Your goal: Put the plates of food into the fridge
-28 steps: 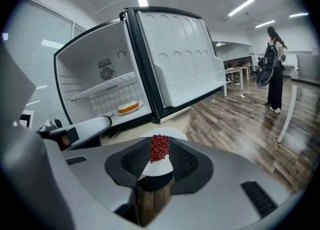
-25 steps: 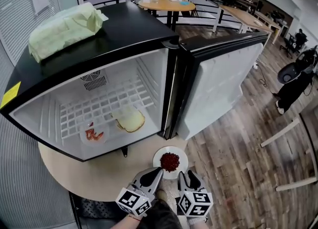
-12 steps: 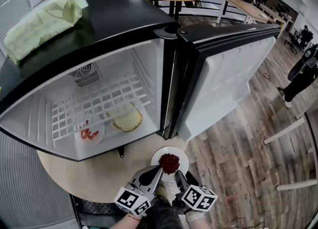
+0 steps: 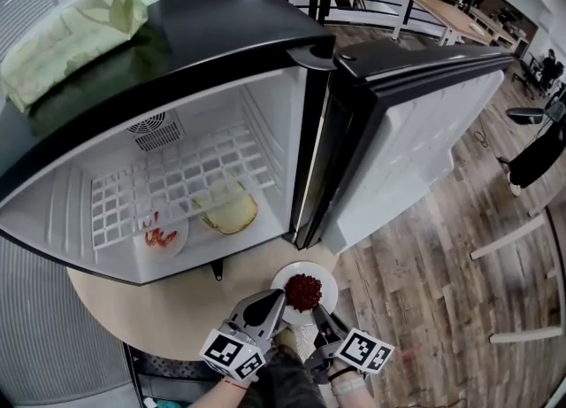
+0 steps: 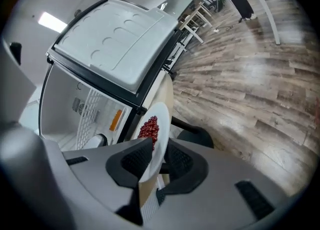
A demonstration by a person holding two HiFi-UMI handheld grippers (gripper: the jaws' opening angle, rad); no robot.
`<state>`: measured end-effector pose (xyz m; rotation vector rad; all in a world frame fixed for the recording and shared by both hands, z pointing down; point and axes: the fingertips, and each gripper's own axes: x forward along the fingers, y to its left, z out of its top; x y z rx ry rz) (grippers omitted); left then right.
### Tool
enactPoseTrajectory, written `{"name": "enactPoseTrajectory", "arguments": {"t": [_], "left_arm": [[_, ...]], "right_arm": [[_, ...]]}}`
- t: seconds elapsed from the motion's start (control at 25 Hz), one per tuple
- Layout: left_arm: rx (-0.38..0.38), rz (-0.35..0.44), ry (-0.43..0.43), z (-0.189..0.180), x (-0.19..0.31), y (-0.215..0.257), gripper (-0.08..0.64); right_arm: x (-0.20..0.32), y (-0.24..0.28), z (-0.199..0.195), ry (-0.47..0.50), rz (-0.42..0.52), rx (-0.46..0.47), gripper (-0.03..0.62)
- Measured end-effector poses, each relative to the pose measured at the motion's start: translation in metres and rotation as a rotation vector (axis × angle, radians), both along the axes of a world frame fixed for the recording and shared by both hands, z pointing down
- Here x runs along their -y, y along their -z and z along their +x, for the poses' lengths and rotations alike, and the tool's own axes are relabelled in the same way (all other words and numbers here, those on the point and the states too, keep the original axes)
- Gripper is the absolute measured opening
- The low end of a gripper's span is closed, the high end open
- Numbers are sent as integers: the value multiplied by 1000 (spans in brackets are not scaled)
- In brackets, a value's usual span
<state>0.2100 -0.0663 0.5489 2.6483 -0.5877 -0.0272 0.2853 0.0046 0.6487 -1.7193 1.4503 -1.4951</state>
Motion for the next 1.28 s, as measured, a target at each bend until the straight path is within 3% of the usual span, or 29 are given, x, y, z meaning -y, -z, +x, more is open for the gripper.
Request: {"name": "enactPoseTrajectory", "arguments": {"t": [0.16,0.6,1.28], "left_arm": [[-2,-3,5,-6,1,2,6],[2,24,73,-48,2,15,6],[0,97,341,-211,3,62,6]], "right_arm": [[-8,1,6,-42,14,52,24],[-5,16,-24,-27,57,152,15],[24,62,-158,140,64,253,15]]}}
